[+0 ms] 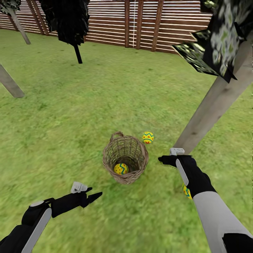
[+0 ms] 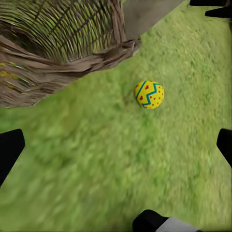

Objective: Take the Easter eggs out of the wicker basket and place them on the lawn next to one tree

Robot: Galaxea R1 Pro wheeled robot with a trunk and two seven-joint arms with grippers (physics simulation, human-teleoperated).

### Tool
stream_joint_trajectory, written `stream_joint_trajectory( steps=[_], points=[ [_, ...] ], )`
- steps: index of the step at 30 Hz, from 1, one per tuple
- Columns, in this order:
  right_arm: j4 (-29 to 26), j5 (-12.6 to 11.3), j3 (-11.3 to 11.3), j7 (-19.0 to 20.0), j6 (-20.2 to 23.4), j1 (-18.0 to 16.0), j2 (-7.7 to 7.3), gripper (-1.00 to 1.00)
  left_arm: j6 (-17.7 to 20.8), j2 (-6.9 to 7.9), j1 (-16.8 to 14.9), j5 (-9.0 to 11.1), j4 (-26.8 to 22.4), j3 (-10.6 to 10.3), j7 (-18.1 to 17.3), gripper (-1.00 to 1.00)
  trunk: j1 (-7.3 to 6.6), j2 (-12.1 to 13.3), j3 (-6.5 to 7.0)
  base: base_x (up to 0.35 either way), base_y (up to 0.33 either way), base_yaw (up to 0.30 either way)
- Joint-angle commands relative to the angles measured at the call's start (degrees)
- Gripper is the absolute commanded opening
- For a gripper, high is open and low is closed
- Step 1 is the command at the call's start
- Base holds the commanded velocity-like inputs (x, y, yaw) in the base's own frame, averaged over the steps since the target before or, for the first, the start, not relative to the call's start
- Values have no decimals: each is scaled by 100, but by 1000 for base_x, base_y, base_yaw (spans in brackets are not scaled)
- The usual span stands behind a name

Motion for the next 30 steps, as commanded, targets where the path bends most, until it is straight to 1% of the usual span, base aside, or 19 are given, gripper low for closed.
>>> stream_joint_trajectory(
  steps=[1, 4, 10, 15, 20, 25, 29, 30],
  points=[
    [-56, -39, -31, -21, 29, -3, -1, 100, 40, 4, -2, 42, -1, -4, 9, 100, -21, 40, 22, 172, 242, -184],
    [-116, -31, -109, -86, 38, -3, -1, 100, 40, 4, -2, 47, -1, -4, 9, 100, -87, 160, 99, 181, 241, -175],
    [-125, -27, -130, -119, 46, -3, 6, 100, 40, 4, -2, 48, -1, -4, 9, 100, -219, 401, 253, 186, 241, -171],
    [-103, -21, -125, -121, 69, -3, 8, 100, 40, 4, -2, 46, 5, -4, 9, 100, -219, 401, 291, 186, 241, -171],
    [-105, -21, -122, -121, 247, -3, 8, 100, 40, 4, -2, 40, 8, -4, 8, 100, -329, 601, 416, 186, 241, -161],
    [-103, -20, -121, -121, 273, -3, 22, 100, 40, 4, -2, 40, 8, -4, 7, 100, -438, 802, 513, 141, 254, -31],
    [-105, -20, -121, -121, 275, -3, 23, 100, 40, 4, -2, 40, 8, -4, 8, 100, -526, 962, 585, 38, 272, 15],
    [-105, -20, -122, -121, 275, -3, 24, 100, 40, 4, -2, 40, 8, -4, 8, 100, -526, 962, 587, 9, 276, 101]
  ],
)
